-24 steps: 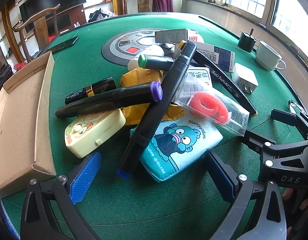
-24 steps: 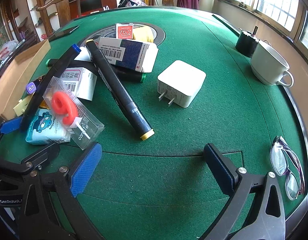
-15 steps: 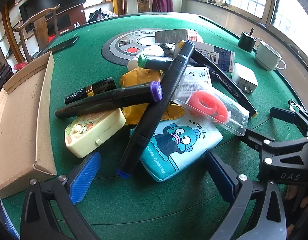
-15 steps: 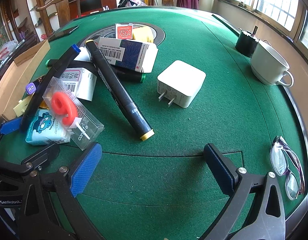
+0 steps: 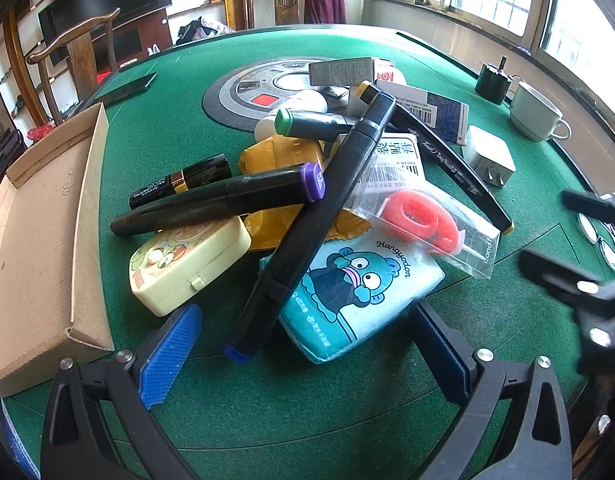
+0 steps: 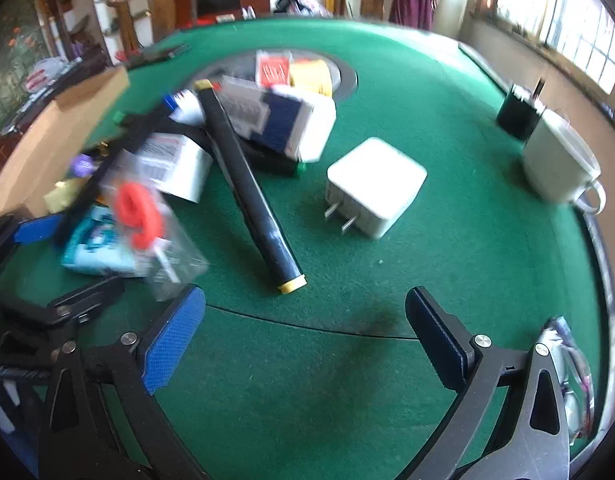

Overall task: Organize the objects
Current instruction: 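Reach the left gripper toward the black marker with purple cap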

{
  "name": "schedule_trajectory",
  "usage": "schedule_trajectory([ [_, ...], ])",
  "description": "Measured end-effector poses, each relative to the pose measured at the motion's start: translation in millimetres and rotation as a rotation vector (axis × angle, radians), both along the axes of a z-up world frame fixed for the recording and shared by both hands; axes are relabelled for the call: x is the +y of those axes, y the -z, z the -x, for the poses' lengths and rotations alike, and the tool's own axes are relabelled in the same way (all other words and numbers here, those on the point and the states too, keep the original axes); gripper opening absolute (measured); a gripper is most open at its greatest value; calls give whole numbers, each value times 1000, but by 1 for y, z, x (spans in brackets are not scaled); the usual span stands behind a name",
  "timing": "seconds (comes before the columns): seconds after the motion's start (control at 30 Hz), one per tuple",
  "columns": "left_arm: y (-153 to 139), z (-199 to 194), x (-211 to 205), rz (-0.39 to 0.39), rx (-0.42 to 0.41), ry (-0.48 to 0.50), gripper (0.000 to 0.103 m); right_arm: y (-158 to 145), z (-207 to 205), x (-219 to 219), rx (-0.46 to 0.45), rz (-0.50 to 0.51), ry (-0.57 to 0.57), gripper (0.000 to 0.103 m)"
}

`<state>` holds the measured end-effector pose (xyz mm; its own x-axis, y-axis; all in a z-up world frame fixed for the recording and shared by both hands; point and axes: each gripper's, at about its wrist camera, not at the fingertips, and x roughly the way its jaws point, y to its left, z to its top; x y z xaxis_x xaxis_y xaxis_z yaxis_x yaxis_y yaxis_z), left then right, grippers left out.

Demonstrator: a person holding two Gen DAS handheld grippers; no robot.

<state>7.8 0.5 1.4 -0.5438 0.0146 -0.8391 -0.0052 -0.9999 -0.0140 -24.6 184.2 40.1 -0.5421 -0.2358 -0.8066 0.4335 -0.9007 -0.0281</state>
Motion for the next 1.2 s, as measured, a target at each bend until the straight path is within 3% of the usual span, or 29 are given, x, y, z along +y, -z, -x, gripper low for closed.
schedule_trajectory([
  [0.1, 0, 1, 0, 0, 0, 0, 103, -20, -22, 5, 112, -38, -26, 102],
  [0.27, 0, -3, -3, -1, -2, 38, 103, -37, -46, 20, 298, 10, -74, 102],
  [0.4, -5, -18, -15, -57, 17, 136, 102, -36, -44, 28, 299, 58, -52, 102],
  [0.57, -11, -10, -20, -104, 30, 203, 86, -32, -43, 36, 303, 155, -49, 102],
  [0.7, -11, -4, -13, -81, 9, 284, 85, -25, -31, 48, 206, 252, -30, 102],
  [0.77, -10, 2, -8, -60, 10, 300, 85, -22, -29, 49, 180, 267, -32, 102],
  [0.83, -8, 6, -6, -66, 3, 307, 68, -19, -25, 49, 153, 270, -27, 102],
  [0.93, -10, 11, -5, -85, 5, 310, 58, -16, -21, 49, 128, 278, -14, 102],
  [1.2, -18, 16, -9, -163, 14, 297, 50, -14, -20, 49, 103, 298, -11, 102],
])
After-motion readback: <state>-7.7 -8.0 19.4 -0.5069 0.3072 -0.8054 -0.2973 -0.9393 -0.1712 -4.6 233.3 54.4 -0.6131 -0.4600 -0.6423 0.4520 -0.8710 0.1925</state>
